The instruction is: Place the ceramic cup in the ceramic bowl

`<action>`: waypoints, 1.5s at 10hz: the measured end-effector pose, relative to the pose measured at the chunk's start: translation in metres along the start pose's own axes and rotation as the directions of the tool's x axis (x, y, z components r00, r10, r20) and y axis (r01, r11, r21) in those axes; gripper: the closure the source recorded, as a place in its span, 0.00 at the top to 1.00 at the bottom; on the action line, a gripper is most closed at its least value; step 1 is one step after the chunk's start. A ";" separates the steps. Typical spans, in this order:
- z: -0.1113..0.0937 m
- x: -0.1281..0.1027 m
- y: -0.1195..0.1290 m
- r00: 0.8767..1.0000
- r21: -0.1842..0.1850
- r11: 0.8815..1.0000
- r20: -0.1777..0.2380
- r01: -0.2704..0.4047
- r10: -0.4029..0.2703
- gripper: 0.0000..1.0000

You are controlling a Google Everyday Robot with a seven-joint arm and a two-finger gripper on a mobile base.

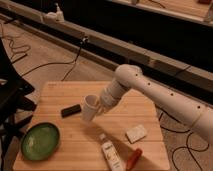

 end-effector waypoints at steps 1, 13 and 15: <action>0.002 -0.018 -0.012 0.999 0.000 0.999 0.005 0.051 -0.051 0.00; 0.120 -0.199 -0.030 0.832 -0.165 0.815 0.094 0.555 -0.547 0.00; 0.119 -0.198 -0.030 0.834 -0.165 0.818 0.092 0.552 -0.544 0.00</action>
